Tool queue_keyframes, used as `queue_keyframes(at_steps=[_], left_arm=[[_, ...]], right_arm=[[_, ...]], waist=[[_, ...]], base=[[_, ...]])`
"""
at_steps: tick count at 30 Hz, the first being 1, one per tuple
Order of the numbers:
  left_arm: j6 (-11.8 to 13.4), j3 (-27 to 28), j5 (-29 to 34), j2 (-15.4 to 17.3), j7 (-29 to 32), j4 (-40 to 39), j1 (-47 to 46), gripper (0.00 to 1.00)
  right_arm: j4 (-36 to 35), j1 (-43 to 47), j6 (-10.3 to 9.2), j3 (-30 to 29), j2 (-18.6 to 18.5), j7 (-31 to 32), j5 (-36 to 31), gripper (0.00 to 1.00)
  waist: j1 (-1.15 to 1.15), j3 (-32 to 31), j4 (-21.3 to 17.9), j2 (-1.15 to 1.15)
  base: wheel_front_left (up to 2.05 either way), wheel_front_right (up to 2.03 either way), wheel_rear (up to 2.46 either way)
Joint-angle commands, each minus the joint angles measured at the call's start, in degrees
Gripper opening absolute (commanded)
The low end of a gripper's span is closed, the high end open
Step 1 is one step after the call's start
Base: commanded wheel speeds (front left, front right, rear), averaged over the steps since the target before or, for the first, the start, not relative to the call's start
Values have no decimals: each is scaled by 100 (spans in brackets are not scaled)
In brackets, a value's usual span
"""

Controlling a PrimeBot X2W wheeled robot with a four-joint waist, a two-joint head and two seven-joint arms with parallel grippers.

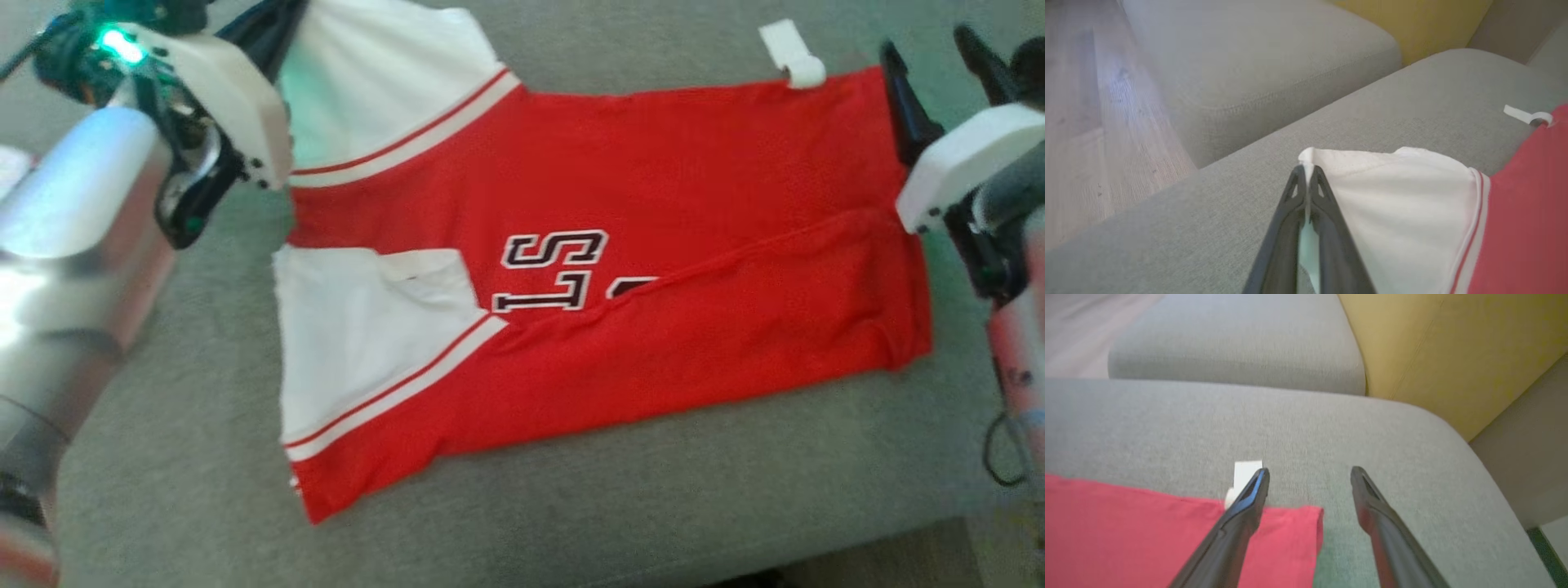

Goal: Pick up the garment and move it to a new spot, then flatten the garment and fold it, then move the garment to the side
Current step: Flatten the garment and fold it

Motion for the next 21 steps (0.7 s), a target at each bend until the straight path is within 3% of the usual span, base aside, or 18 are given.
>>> queue_keyframes(at_steps=[1, 8, 21], left_arm=[[10, 154, 42, 139, -108, -148, -210, 0], [10, -157, 192, -112, -393, -491, -78, 0], [21, -234, 201, -184, -405, -607, -224, 0]], right_arm=[[-77, -140, -5, 74, -171, 97, 47, 100], [844, -358, -5, 245, -724, 556, -2, 100], [1896, -718, -5, 734, -767, 951, 186, 100]], waist=[[0, -168, 300, 0], [0, -231, 750, 0], [0, -123, 928, 0]], base=[[0, 0, 0], [0, 0, 0], [0, 0, 0]])
